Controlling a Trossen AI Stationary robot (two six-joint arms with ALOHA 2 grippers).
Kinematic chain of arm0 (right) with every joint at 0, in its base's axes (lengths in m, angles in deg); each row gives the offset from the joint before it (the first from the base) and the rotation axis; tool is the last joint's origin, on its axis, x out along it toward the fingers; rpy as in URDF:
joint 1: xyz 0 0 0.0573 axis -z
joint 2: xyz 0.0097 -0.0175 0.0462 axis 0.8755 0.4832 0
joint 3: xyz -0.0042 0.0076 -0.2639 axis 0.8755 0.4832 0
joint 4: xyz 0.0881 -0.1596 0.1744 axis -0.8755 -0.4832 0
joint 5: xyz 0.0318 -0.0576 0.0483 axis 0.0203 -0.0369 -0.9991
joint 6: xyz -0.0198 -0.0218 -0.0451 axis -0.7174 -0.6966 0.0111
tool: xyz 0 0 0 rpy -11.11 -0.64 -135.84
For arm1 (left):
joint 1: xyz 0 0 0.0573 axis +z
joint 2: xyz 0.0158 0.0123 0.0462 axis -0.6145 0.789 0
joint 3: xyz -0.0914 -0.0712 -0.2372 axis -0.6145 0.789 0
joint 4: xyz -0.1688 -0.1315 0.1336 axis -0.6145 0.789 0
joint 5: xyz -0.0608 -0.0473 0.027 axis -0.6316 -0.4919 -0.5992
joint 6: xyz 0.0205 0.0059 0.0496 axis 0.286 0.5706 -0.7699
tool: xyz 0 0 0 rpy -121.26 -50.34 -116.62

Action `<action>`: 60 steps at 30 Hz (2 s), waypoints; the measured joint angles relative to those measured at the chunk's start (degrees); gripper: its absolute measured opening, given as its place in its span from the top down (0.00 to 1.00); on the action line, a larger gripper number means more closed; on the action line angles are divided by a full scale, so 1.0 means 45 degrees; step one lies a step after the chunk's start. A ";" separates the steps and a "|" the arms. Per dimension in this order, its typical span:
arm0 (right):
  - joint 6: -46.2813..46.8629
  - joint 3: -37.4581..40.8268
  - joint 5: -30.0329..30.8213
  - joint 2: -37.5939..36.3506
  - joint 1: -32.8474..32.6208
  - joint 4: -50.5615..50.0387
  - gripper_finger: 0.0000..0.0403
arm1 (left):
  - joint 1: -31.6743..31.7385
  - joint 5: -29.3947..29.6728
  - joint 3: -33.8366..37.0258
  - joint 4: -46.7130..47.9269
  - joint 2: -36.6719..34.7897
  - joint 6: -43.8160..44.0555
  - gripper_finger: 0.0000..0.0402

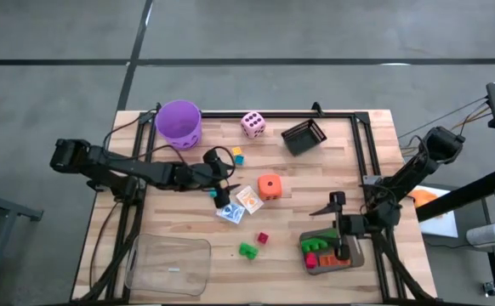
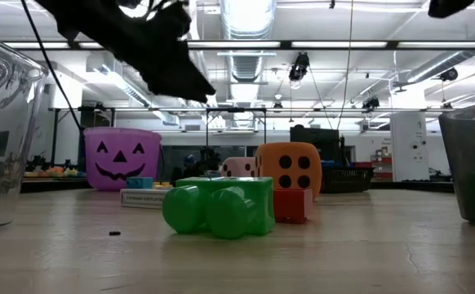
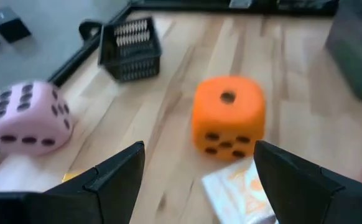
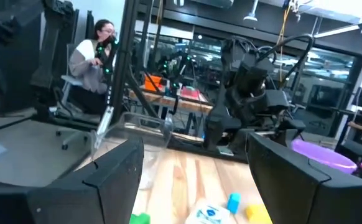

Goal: Pick & Place Toys
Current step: Put the green game piece into the black bin

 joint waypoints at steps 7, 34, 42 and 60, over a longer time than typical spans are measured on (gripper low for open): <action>0.0424 0.0354 -0.0058 -0.0107 0.0077 -0.0001 0.31 | 0.0655 -0.1288 0.0247 0.2424 0.0009 0.1204 0.24; 0.0496 0.0354 0.0019 -0.0107 0.0086 -0.0003 0.31 | -0.3785 -0.3337 -0.5554 0.5604 0.5122 -0.1333 0.24; 0.0581 0.0359 0.0049 -0.0107 0.0086 -0.0035 0.31 | -0.3945 -0.4240 -0.6156 0.5711 0.6251 -0.1278 0.24; 0.0627 0.0354 0.0112 -0.0112 0.0116 -0.0113 0.31 | -0.4316 -0.4761 -0.6098 0.4373 0.7241 -0.0709 0.24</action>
